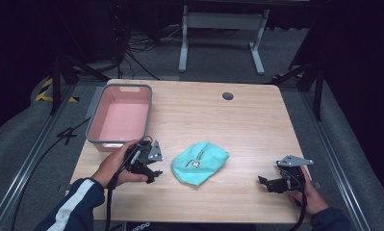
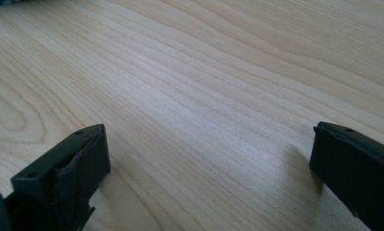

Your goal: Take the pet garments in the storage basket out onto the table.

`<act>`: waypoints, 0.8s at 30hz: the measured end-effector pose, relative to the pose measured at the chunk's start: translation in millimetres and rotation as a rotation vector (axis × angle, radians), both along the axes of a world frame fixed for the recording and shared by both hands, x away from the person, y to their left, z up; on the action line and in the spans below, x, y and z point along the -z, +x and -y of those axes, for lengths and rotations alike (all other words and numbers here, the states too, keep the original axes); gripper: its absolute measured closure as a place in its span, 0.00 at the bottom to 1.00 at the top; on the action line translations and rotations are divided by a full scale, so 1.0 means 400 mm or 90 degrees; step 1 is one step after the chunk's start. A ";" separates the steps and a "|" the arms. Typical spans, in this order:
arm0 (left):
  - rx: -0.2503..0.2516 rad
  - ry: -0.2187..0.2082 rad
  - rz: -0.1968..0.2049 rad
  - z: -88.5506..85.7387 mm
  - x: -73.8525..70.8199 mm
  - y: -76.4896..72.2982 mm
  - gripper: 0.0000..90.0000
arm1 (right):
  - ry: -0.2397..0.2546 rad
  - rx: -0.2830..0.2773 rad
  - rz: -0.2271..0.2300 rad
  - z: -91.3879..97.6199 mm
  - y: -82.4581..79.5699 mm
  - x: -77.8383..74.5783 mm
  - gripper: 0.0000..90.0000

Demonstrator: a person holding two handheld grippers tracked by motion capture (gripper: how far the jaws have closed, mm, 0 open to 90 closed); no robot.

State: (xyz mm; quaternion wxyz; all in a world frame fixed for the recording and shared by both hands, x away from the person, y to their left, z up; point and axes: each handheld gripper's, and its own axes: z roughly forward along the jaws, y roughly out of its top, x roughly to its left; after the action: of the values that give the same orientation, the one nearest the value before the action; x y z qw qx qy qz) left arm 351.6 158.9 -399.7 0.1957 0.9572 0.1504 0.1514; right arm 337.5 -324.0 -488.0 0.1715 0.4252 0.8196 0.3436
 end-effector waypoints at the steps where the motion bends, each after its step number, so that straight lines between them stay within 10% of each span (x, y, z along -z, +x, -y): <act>1: 0.000 0.001 0.000 -0.010 0.002 -0.002 0.26 | 0.000 0.000 0.000 0.000 0.000 0.000 0.01; 24: -0.059 0.002 0.020 -0.175 0.045 -0.041 0.25 | 0.000 0.000 0.000 0.000 0.000 0.000 0.01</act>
State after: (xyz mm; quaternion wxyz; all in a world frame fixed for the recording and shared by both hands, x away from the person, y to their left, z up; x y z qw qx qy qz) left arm 335.1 228.7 -417.8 0.1894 0.9470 0.1910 0.1755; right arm 337.5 -323.9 -488.0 0.1713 0.4252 0.8196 0.3438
